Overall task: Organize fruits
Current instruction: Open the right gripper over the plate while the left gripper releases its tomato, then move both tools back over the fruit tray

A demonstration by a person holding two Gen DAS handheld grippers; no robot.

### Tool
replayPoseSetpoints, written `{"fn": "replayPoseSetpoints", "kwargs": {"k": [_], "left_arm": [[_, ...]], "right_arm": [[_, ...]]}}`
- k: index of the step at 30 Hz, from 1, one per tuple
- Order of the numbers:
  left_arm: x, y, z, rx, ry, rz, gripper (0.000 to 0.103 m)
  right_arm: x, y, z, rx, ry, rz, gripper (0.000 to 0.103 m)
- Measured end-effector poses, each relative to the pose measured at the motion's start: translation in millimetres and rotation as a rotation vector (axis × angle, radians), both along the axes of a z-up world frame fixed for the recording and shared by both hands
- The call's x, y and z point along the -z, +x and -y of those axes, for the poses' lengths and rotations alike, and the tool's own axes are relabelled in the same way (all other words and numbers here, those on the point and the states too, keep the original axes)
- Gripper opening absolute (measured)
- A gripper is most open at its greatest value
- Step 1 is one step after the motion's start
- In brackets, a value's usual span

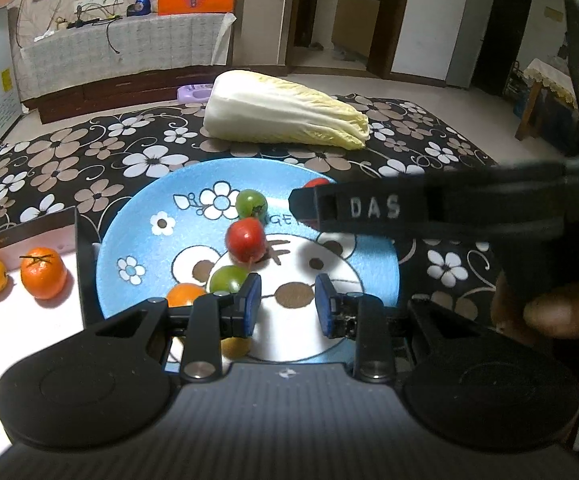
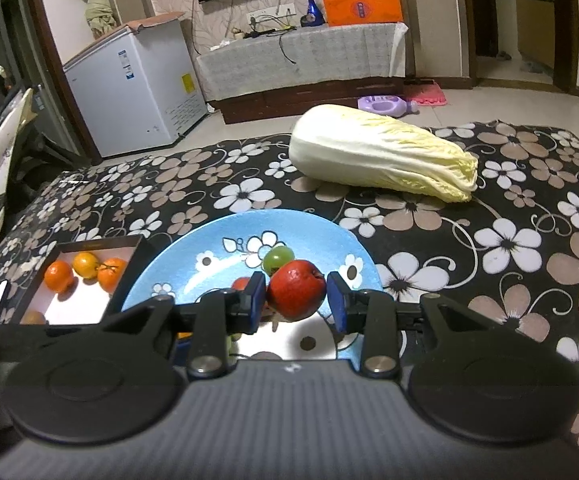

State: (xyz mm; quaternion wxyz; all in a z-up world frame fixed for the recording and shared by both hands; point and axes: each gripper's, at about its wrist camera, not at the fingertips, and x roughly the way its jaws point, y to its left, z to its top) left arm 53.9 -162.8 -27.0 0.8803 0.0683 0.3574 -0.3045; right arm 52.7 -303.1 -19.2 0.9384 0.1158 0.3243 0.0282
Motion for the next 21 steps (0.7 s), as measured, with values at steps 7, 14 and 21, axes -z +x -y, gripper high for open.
{"fn": "replayPoseSetpoints", "kwargs": {"k": [7, 14, 21], "left_arm": [[-0.4, -1.3, -7.9, 0.001, -0.002, 0.004, 0.034], [-1.4, -2.9, -14.6, -0.01, 0.003, 0.008, 0.034], [-16.3, -10.1, -48.5, -0.097, -0.004, 0.022, 0.034]], "right_arm": [[-2.1, -1.7, 6.8, 0.038, 0.057, 0.04, 0.046], [0.1, 3.1, -0.1, 0.085, 0.013, 0.072, 0.046], [-3.4, 7.1, -20.8, 0.011, -0.009, 0.088, 0.046]]}}
